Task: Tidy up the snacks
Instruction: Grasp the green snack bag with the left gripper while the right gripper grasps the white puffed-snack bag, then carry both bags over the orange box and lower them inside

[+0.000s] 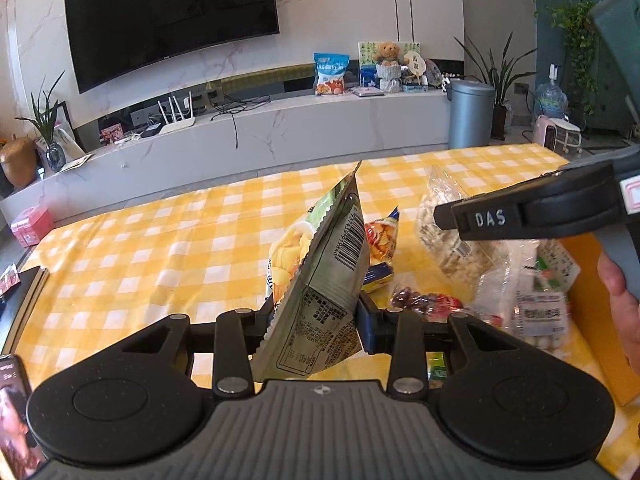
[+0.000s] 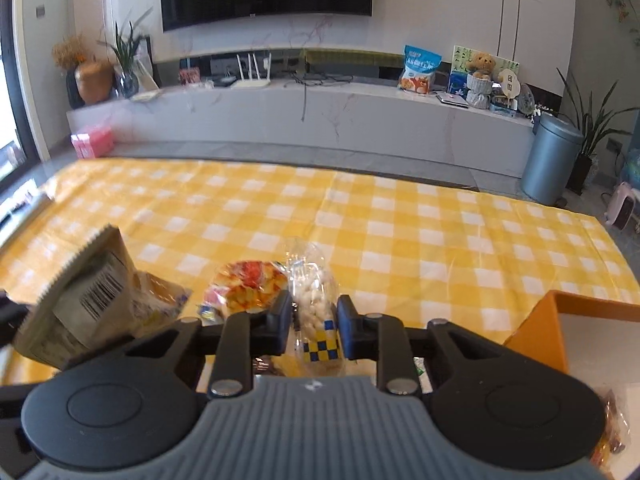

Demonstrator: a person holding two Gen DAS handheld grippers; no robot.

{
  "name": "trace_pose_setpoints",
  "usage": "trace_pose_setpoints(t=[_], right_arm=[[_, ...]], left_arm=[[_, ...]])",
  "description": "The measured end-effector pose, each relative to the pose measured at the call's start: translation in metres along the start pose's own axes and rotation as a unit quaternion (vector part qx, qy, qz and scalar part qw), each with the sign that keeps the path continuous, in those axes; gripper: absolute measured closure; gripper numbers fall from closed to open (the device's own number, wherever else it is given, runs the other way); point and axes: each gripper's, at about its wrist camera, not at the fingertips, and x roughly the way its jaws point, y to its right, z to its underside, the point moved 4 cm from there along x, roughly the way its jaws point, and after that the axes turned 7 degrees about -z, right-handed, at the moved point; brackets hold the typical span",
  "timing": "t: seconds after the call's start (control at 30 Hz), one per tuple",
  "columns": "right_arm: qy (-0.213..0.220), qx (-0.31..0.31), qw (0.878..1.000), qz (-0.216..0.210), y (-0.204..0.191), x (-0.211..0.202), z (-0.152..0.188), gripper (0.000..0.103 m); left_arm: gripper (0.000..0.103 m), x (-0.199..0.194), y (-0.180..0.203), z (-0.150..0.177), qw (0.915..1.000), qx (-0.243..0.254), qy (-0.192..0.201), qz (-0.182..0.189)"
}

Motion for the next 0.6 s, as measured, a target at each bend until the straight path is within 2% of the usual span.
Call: trace_pose_setpoints(t=[0.17, 0.37, 0.5, 0.6], right_arm=[[0.023, 0.015, 0.999, -0.018, -0.003, -0.033, -0.003, 0.082], [0.046, 0.062, 0.995, -0.056, -0.002, -0.078, 0.002, 0.082], [0.071, 0.080, 0.992, -0.070, 0.000, -0.115, 0.006, 0.082], [0.097, 0.090, 0.989, -0.070, 0.007, -0.143, 0.006, 0.082]], left_arm=[[0.061, -0.024, 0.001, -0.005, 0.9999, -0.007, 0.011, 0.001], [0.061, -0.055, 0.002, -0.014, 0.9993, -0.029, 0.017, 0.018], [0.061, -0.078, 0.013, -0.023, 0.9988, -0.018, 0.039, 0.024], [0.061, -0.093, 0.024, -0.031, 0.9974, -0.012, 0.055, 0.045]])
